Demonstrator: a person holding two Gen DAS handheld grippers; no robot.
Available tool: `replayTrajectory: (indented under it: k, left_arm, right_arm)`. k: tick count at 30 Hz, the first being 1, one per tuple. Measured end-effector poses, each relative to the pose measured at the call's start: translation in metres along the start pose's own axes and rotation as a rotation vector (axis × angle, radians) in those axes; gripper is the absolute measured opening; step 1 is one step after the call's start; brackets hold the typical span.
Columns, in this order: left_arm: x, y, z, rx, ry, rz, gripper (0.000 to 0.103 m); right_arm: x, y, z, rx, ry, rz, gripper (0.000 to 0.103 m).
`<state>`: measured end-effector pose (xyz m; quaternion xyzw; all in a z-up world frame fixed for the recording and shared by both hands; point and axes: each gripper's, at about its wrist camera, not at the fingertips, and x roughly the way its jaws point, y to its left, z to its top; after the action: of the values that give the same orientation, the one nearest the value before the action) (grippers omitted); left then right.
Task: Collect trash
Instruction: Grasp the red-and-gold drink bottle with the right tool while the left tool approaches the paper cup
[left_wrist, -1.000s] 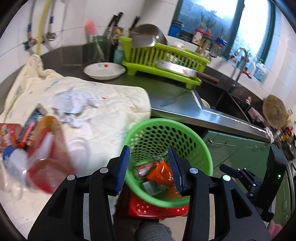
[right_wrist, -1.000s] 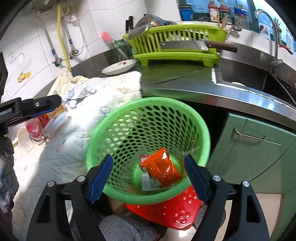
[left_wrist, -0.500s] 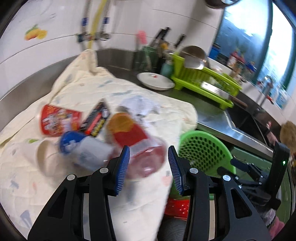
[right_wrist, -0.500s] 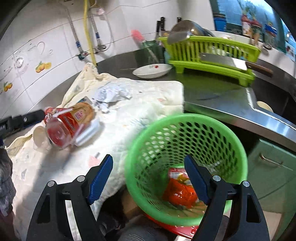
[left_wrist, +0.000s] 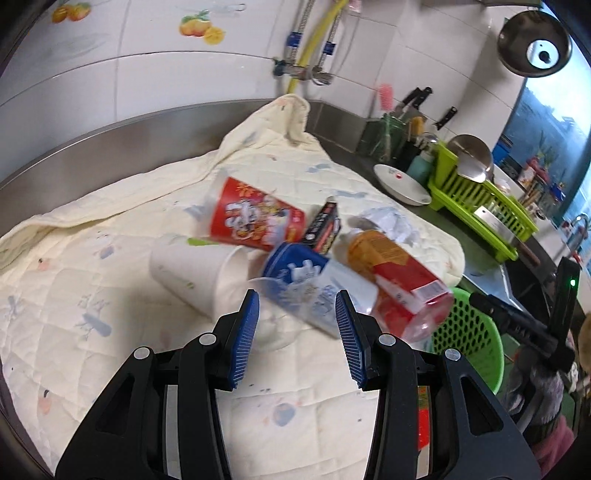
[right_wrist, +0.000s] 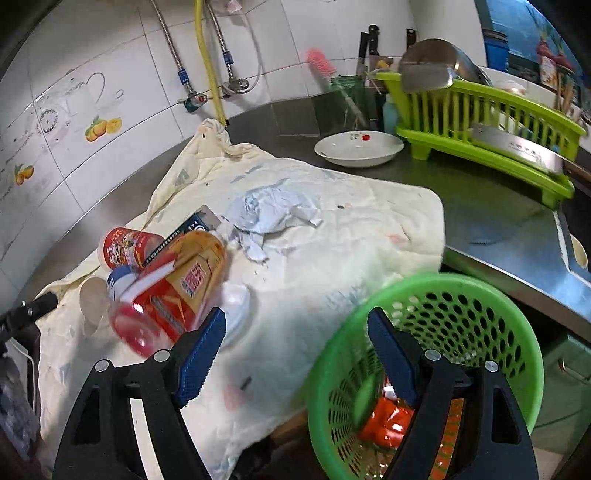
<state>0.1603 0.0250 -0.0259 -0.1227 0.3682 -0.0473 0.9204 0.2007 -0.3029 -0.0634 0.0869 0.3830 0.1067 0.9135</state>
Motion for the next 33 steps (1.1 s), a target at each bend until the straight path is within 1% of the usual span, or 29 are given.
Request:
replayTrajectory:
  k: [2, 4, 5, 9, 13, 16, 19, 21, 23, 26, 29, 33]
  left_arm:
    - [0.001, 0.006, -0.002, -0.010, 0.006, 0.002, 0.043]
    - [0.002, 0.007, -0.004, -0.012, 0.009, 0.006, 0.043]
    - [0.002, 0.008, -0.005, -0.013, 0.010, 0.005, 0.043]
    - [0.000, 0.010, -0.006, -0.015, 0.009, 0.005, 0.043]
    - [-0.002, 0.014, -0.005, -0.025, 0.002, 0.007, 0.043]
    - [-0.004, 0.021, -0.005, -0.035, -0.004, 0.007, 0.043]
    - [-0.004, 0.026, -0.007, -0.037, 0.004, 0.009, 0.043]
    - [-0.003, 0.029, -0.008, -0.035, 0.006, 0.011, 0.043]
    - [-0.003, 0.034, -0.009, -0.042, 0.009, 0.014, 0.043]
    - [0.000, 0.041, -0.010, -0.053, 0.013, 0.015, 0.043]
    - [0.002, 0.046, -0.011, -0.060, 0.020, 0.016, 0.043]
    - [0.001, 0.049, -0.011, -0.052, 0.011, 0.013, 0.043]
  right_arm:
    - [0.006, 0.003, 0.002, 0.006, 0.012, 0.015, 0.076]
    - [0.011, 0.007, 0.001, 0.001, 0.026, 0.032, 0.073]
    - [0.014, 0.009, 0.001, 0.000, 0.033, 0.041, 0.073]
    - [0.017, 0.014, 0.003, 0.020, 0.023, 0.054, 0.071]
    - [0.016, 0.022, 0.019, 0.069, 0.035, 0.145, 0.071]
    - [0.017, 0.040, 0.031, 0.038, 0.051, 0.182, 0.071]
    - [0.025, 0.059, 0.041, 0.018, 0.096, 0.215, 0.071]
    - [0.034, 0.069, 0.045, 0.001, 0.124, 0.207, 0.071]
    - [0.047, 0.078, 0.049, -0.001, 0.177, 0.205, 0.071]
    - [0.062, 0.088, 0.050, -0.025, 0.232, 0.158, 0.071]
    - [0.079, 0.097, 0.056, -0.054, 0.264, 0.105, 0.071]
    - [0.100, 0.097, 0.056, -0.006, 0.347, 0.119, 0.071]
